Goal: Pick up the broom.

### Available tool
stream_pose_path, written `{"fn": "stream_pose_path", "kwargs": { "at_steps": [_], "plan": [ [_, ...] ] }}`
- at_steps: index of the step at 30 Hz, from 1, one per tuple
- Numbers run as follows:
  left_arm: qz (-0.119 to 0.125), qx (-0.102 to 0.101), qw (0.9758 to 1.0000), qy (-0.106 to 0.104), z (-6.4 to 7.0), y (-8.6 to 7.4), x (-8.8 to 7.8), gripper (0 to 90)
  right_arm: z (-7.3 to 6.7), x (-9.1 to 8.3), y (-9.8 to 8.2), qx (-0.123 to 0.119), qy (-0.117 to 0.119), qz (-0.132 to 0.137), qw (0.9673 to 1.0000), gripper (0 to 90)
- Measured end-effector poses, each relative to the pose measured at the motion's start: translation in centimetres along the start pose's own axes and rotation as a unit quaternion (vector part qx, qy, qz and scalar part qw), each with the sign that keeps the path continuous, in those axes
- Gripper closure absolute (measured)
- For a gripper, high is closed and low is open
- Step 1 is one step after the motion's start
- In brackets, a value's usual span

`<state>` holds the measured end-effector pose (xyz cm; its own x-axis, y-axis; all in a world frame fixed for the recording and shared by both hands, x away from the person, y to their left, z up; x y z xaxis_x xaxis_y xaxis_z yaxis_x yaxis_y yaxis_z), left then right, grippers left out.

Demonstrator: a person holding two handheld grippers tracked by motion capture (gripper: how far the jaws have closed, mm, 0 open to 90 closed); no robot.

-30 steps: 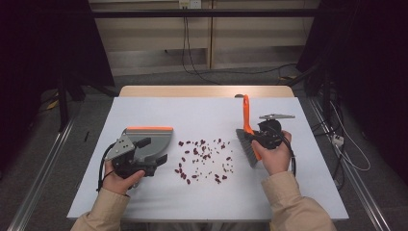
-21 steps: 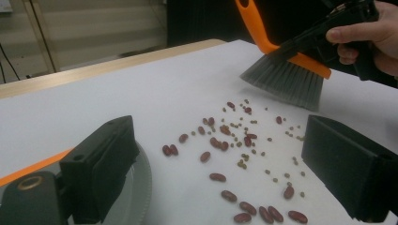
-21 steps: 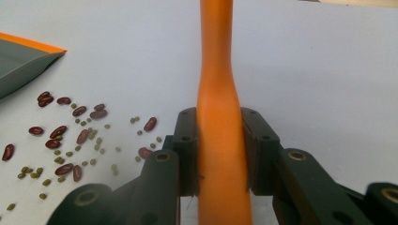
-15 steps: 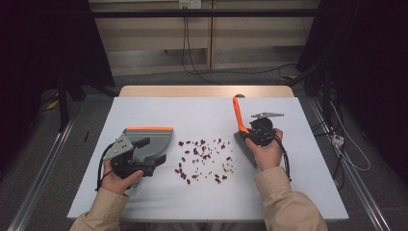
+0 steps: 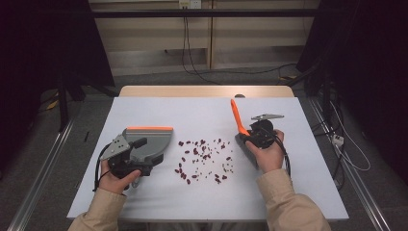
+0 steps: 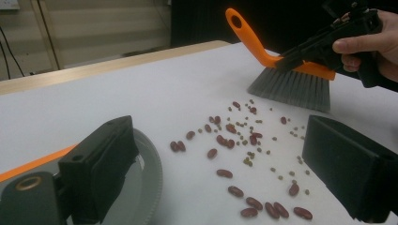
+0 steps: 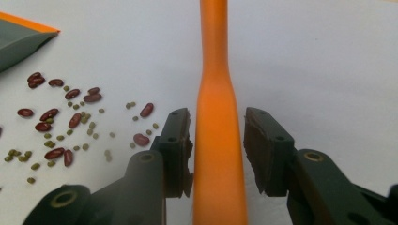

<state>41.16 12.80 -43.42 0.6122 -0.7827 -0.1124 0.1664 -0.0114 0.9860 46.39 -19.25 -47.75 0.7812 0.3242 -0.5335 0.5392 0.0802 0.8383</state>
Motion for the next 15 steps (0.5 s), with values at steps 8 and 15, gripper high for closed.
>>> {"fn": "stream_pose_path", "kwargs": {
  "at_steps": [8, 15],
  "plan": [
    [-0.001, 0.004, 1.0000, -0.004, 0.3, 0.0, -0.1, 9.9, 0.0, -1.5, -1.4, -0.019, 0.001, -0.016, 0.9997, 61.4],
    [-0.005, 0.003, 1.0000, -0.004, 0.3, -0.3, -0.6, 9.7, 0.6, -1.7, -2.7, -0.025, 0.000, -0.022, 0.9994, 69.7]
  ]
}}
Point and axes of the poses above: each handheld gripper's, and its own axes: x roughly forward along the jaws, y roughly out of its top, z roughly to its right, the point moved 10 cm from there along x, roughly forward along the jaws, and after that the axes turned 12 degrees about z, right-handed, at the moved point
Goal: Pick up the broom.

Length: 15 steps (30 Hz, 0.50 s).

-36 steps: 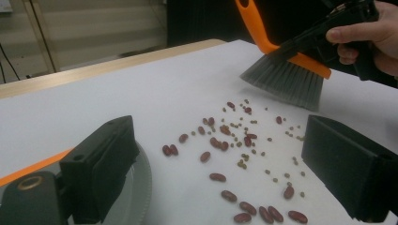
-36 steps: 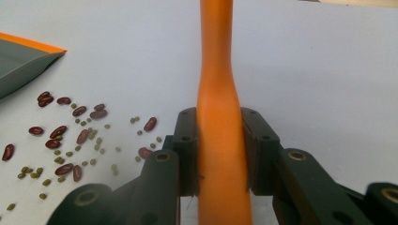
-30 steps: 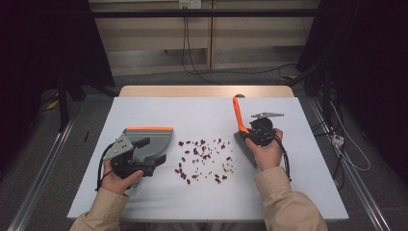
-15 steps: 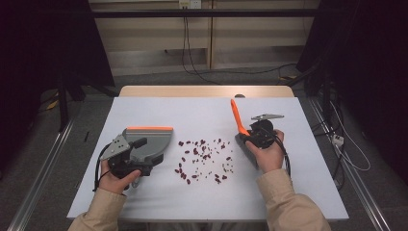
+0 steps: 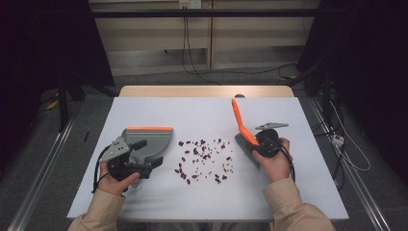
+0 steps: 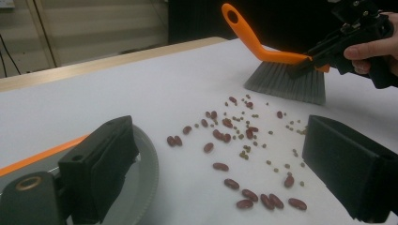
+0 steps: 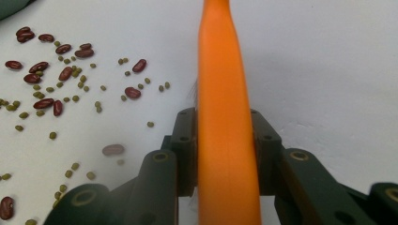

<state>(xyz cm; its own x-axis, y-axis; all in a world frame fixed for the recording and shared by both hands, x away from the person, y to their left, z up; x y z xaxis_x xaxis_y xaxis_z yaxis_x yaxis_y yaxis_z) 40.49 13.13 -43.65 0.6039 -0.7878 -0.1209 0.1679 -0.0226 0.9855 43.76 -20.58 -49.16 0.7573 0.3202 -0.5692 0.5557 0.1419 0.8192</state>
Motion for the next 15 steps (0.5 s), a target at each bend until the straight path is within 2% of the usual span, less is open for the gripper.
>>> {"fn": "stream_pose_path", "kwargs": {
  "at_steps": [2, 6, 8, 15],
  "plan": [
    [0.000, 0.000, 1.0000, 0.000, -0.2, -0.1, -0.2, 9.3, 0.1, 0.0, 0.0, 0.000, 0.000, 0.006, 1.0000, 70.5],
    [0.001, -0.009, 1.0000, 0.001, -0.5, -0.4, -0.7, 8.2, 0.0, 0.0, -0.1, -0.016, 0.004, 0.009, 0.9998, 70.9],
    [0.000, -0.012, 0.9999, 0.001, -0.6, -0.6, -0.9, 7.2, -0.2, 0.0, -0.1, -0.015, 0.010, 0.011, 0.9998, 71.0],
    [-0.003, -0.012, 0.9999, -0.009, -0.4, -1.1, -1.3, 5.3, -0.3, 0.2, 0.4, -0.020, -0.001, 0.027, 0.9994, 71.3]
  ]
}}
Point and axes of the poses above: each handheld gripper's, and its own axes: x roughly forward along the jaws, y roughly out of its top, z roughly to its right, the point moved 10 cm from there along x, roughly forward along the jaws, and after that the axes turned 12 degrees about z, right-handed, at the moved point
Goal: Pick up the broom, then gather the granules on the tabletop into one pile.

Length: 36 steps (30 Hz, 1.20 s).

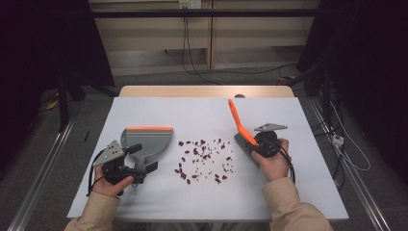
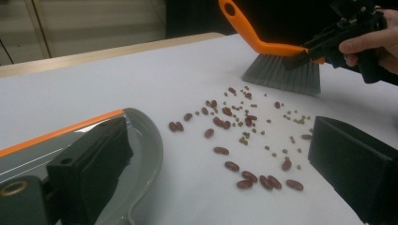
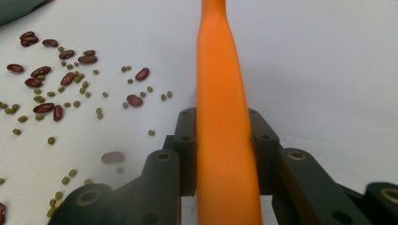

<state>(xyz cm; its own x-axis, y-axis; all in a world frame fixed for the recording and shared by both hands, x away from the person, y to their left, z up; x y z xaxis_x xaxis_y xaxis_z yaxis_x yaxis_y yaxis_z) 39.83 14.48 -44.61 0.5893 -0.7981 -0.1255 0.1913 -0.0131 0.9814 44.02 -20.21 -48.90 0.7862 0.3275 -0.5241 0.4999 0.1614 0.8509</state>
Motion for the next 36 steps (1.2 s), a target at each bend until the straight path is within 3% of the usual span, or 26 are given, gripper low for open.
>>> {"fn": "stream_pose_path", "kwargs": {
  "at_steps": [5, 17, 33, 36],
  "plan": [
    [-0.001, 0.002, 1.0000, -0.004, -0.1, -0.4, -0.1, 4.7, 0.1, 0.2, 0.8, 0.007, -0.002, 0.029, 0.9996, 71.4],
    [0.005, -0.002, 1.0000, -0.004, 0.0, -0.3, 0.0, 4.7, 0.3, 1.2, 1.7, 0.017, -0.003, 0.060, 0.9980, 71.4],
    [0.002, 0.002, 1.0000, -0.002, 0.0, -0.4, 0.0, 4.7, 0.2, 2.5, 2.5, 0.010, -0.001, 0.073, 0.9973, 71.4],
    [0.003, 0.001, 1.0000, -0.002, 0.0, -0.3, 0.0, 4.7, 0.2, 3.1, 2.9, -0.002, -0.004, 0.073, 0.9973, 71.4]
  ]
}}
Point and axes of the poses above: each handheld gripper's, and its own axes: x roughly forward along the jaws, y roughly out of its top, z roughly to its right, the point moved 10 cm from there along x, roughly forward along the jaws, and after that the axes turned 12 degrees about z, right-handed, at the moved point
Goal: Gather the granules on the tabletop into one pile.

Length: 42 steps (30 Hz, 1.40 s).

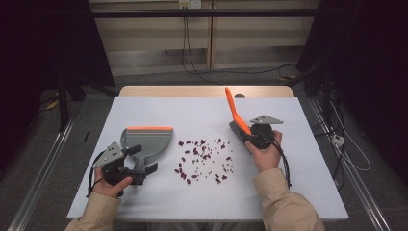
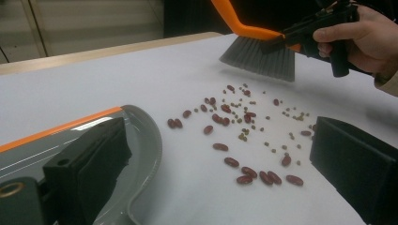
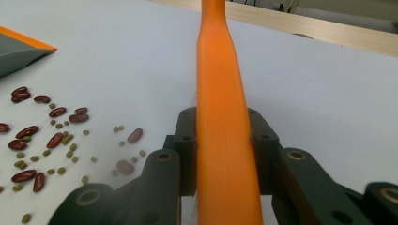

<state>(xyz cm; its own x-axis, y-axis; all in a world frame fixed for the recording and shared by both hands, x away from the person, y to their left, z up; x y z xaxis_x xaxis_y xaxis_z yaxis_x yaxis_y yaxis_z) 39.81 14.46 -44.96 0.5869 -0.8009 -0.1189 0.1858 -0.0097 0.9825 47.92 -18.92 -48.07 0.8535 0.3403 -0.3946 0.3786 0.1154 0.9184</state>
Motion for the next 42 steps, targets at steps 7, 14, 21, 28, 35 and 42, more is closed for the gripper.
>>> {"fn": "stream_pose_path", "kwargs": {
  "at_steps": [7, 14, 21, 28, 35, 42],
  "plan": [
    [0.000, 0.002, 1.0000, 0.001, 0.0, 0.0, 0.0, 4.7, -0.3, 1.6, 0.4, -0.039, 0.002, 0.009, 0.9992, 71.4],
    [0.000, 0.003, 1.0000, -0.001, 0.0, 0.0, -0.1, 4.7, -1.6, 2.2, -0.8, -0.076, 0.018, -0.010, 0.9969, 71.4],
    [0.001, 0.004, 1.0000, -0.001, 0.0, 0.0, -0.1, 4.7, -2.3, 1.7, -1.0, -0.080, 0.033, -0.013, 0.9961, 71.4],
    [0.001, 0.004, 1.0000, -0.001, 0.1, 0.0, 0.0, 4.7, -3.3, 1.3, -1.2, -0.094, 0.048, -0.015, 0.9943, 71.4],
    [0.000, 0.006, 1.0000, -0.002, 0.1, 0.1, 0.0, 4.7, -4.2, 0.9, -1.4, -0.097, 0.060, -0.014, 0.9934, 71.4],
    [0.001, 0.004, 1.0000, -0.002, 0.2, 0.0, 0.1, 4.7, -4.9, 0.4, -1.6, -0.097, 0.070, -0.012, 0.9928, 71.4]
  ]
}}
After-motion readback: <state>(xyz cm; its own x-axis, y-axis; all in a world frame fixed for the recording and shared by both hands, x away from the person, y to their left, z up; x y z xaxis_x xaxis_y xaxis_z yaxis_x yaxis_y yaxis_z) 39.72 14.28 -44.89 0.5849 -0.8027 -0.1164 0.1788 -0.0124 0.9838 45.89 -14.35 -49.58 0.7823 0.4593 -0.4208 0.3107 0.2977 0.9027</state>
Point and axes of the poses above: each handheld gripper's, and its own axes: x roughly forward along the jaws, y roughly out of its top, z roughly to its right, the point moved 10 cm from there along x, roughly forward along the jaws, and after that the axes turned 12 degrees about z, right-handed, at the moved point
